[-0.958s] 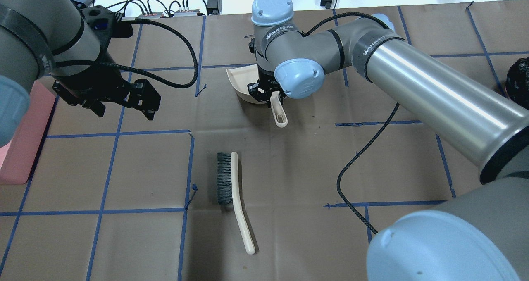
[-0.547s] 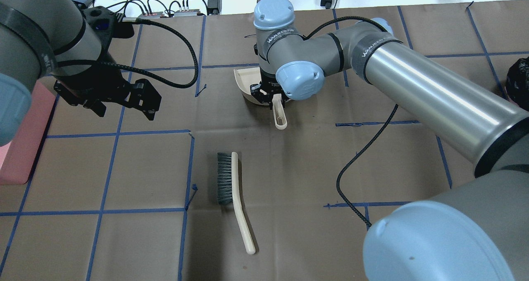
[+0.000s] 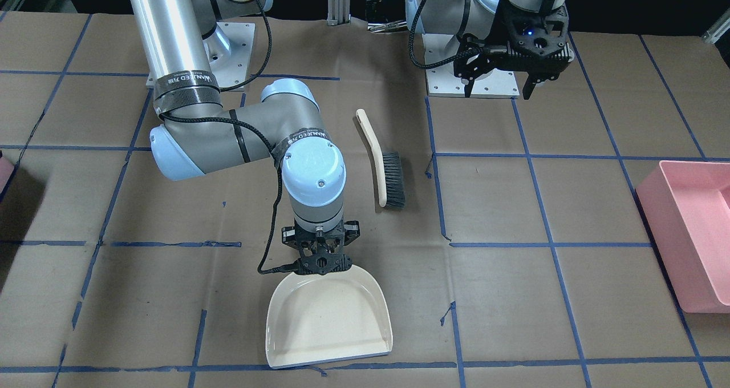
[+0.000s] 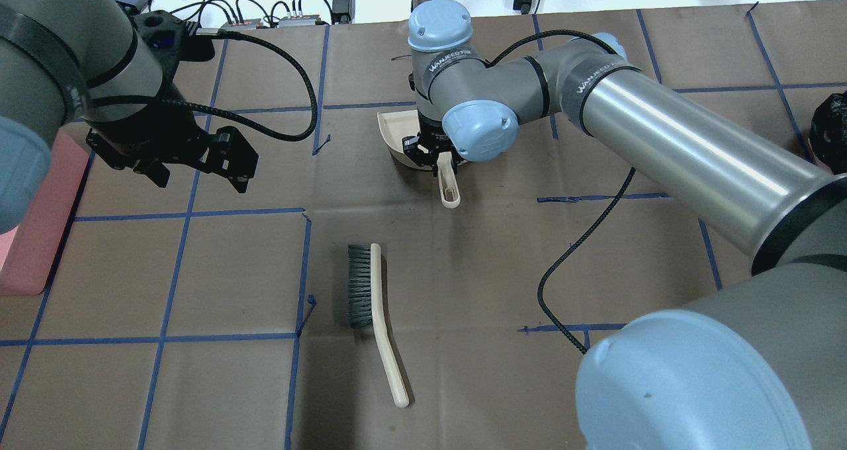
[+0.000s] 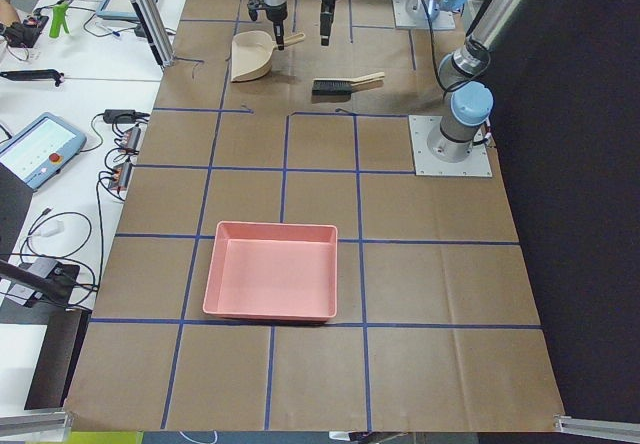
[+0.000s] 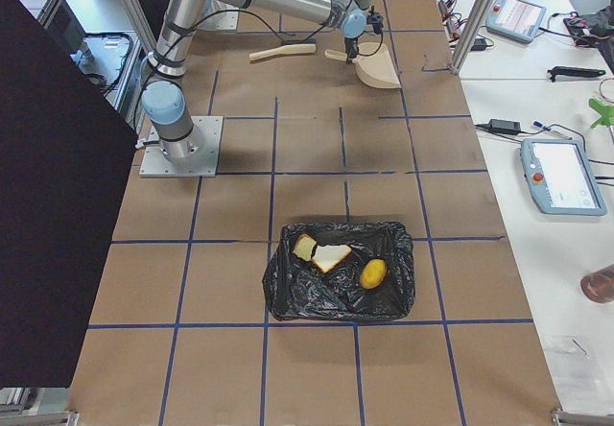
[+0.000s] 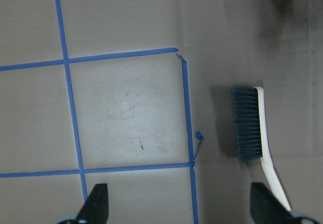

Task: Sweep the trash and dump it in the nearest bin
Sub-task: 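Lower the dustpan onto the table with the right gripper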

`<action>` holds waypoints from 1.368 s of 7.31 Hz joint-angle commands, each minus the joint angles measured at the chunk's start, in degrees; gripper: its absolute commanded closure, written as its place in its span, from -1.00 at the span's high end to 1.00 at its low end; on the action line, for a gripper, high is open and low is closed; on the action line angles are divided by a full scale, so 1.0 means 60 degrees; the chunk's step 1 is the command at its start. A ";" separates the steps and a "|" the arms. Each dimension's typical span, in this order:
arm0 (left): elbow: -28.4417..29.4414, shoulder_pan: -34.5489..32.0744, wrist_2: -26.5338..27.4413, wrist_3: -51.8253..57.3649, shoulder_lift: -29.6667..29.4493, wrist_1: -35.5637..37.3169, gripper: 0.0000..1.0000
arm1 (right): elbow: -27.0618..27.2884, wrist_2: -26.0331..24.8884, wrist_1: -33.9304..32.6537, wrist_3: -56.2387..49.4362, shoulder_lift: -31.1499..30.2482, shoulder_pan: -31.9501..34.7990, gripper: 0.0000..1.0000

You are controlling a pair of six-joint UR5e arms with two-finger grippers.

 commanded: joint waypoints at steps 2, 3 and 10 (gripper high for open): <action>0.0000 -0.0014 0.0003 0.0000 0.0000 0.0008 1.00 | -0.0054 0.0099 -0.0076 0.0122 0.0009 0.0014 -0.43; 0.0000 0.0000 0.0003 0.0000 0.0000 0.0008 1.00 | -0.0083 0.0114 -0.0061 0.0108 0.0023 0.0014 0.18; 0.0000 -0.0014 0.0003 0.0000 0.0014 0.0008 1.00 | -0.0039 -0.0031 0.2050 -0.1962 -0.1786 -0.1518 0.99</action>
